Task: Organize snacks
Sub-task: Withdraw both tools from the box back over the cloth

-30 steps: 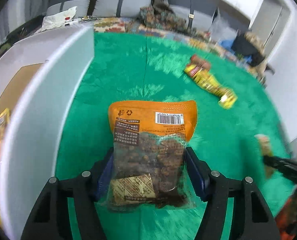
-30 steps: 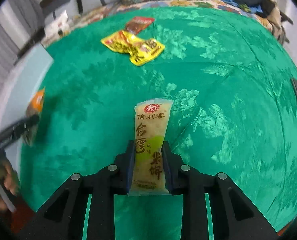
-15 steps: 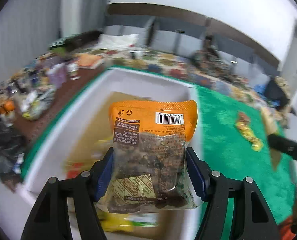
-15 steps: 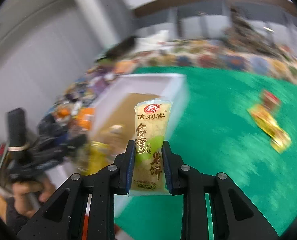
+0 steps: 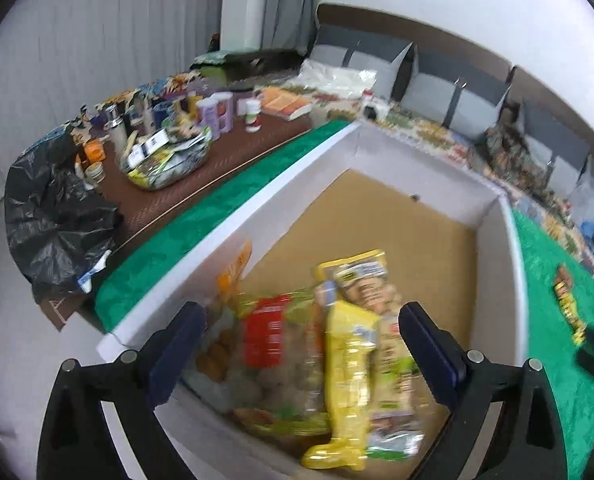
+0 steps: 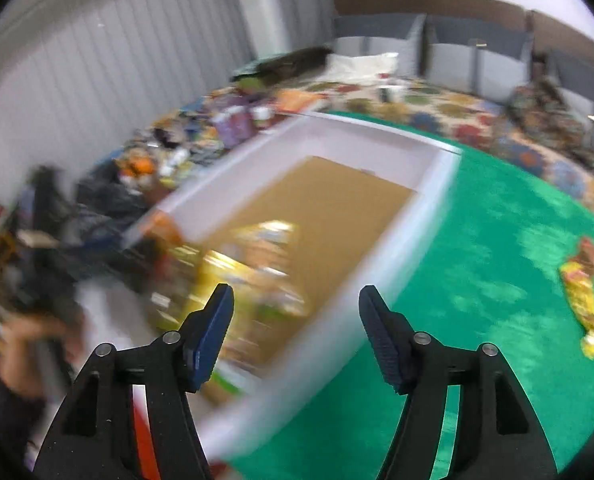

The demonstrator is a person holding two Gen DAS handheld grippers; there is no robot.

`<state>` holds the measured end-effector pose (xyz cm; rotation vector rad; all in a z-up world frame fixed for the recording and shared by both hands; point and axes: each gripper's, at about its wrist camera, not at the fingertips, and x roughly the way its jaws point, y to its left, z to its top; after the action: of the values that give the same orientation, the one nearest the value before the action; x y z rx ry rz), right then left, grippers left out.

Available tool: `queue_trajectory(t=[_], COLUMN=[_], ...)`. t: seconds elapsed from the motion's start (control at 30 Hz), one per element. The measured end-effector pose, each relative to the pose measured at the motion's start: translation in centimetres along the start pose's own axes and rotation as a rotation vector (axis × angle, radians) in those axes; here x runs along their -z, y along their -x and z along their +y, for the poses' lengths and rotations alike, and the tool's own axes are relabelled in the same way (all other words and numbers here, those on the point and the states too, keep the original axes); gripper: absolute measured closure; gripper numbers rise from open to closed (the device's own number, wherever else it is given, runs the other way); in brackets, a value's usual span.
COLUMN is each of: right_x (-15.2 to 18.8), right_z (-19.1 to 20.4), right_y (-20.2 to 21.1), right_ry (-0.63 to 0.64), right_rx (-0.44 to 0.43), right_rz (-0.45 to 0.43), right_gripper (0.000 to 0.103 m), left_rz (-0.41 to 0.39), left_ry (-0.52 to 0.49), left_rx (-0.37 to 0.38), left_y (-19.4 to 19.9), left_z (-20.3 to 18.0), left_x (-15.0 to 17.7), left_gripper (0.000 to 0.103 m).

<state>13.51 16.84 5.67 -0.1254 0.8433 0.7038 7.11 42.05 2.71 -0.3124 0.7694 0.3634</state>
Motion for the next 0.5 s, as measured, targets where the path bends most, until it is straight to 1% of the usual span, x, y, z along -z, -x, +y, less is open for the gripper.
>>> queue_trajectory(t=[0.07, 0.17, 0.2, 0.3, 0.33, 0.4, 0.43, 0.5], right_x=[3.4, 8.6, 10.5, 16.1, 17.7, 19.6, 20.7, 22.0], right_z=[-4.5, -11.4, -13.7, -20.7, -22.7, -25.8, -27.4, -30.2], right_y=[0.5, 1.0, 1.6, 4.5, 5.7, 7.9, 9.0, 10.7], right_ry=[-0.014, -0.067, -0.086, -0.157, -0.182, -0.229, -0.263, -0.319], right_rx=[0.125, 0.298, 0.350, 0.505, 0.548, 0.605, 0.631, 0.666], right_rz=[0.004, 0.051, 0.067, 0.104, 0.110, 0.113, 0.112, 0.101], right_gripper=[0.034, 0.034, 0.034, 0.034, 0.034, 0.034, 0.034, 0.034], left_rz=[-0.026, -0.058, -0.064, -0.065, -0.058, -0.031, -0.008, 0.048], left_ry=[-0.011, -0.043, -0.056, -0.108, -0.128, -0.177, -0.207, -0.275], left_rx=[0.034, 0.120, 0.152, 0.267, 0.306, 0.382, 0.410, 0.441], left_y=[1.1, 3.1, 3.6, 5.1, 5.4, 5.6, 5.3, 4.4], left_z=[-1.7, -5.9, -7.5, -13.2, -15.3, -19.6, -21.9, -26.2], left_x=[0.1, 0.2, 0.3, 1.1, 1.6, 2.7, 3.5, 5.4], left_gripper=[0.005, 0.002, 0.001, 0.000, 0.000, 0.000, 0.000, 0.000])
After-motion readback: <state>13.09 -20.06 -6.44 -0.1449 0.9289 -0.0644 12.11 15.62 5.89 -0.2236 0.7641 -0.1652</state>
